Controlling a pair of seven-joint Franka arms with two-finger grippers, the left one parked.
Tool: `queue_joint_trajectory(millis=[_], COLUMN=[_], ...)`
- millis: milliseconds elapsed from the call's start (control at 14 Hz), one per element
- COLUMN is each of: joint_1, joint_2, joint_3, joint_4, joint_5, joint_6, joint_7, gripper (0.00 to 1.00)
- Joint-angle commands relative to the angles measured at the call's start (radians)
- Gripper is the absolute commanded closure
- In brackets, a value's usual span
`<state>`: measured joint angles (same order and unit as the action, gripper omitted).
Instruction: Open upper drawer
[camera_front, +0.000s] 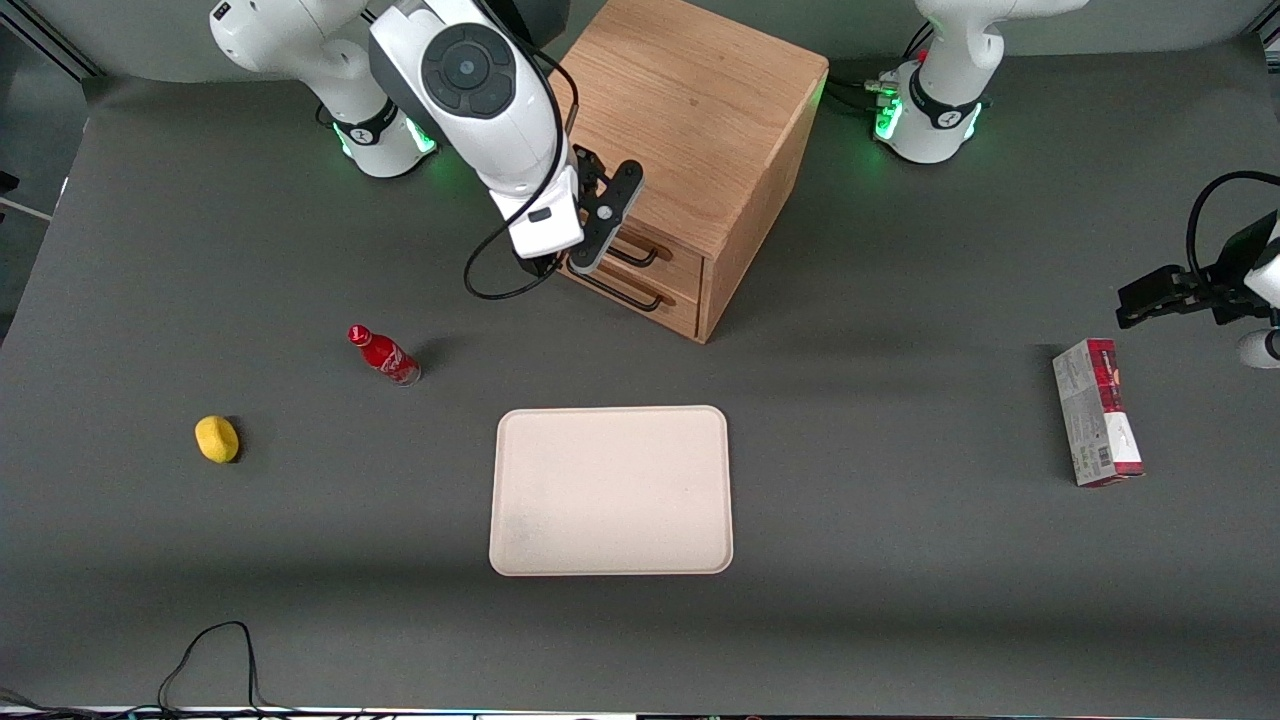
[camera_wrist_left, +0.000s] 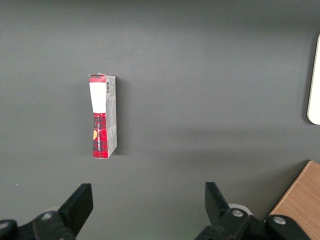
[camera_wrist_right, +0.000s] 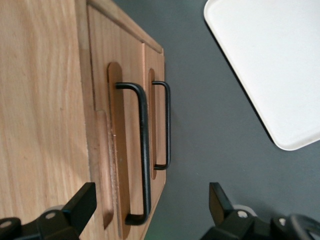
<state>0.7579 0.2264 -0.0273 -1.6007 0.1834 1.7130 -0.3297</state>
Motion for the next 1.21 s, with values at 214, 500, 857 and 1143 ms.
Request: queue_joint_trajectory(millis=[214, 500, 857, 1143], joint_1=[0.015, 0.015, 0.014, 0.011], joint_2=[-0.047, -0.044, -0.033, -0.032], joint_3=[-0.011, -0.014, -0.014, -0.016], joint_4=[-0.134, -0.139, -0.163, -0.196], joint_5=[0.007, 0.005, -0.016, -0.018], joint_6=[0.115, 0.132, 0.175, 0.217], joint_7=[0.005, 0.003, 0.003, 0.003], gripper=[0.0, 0.0, 0.0, 0.0])
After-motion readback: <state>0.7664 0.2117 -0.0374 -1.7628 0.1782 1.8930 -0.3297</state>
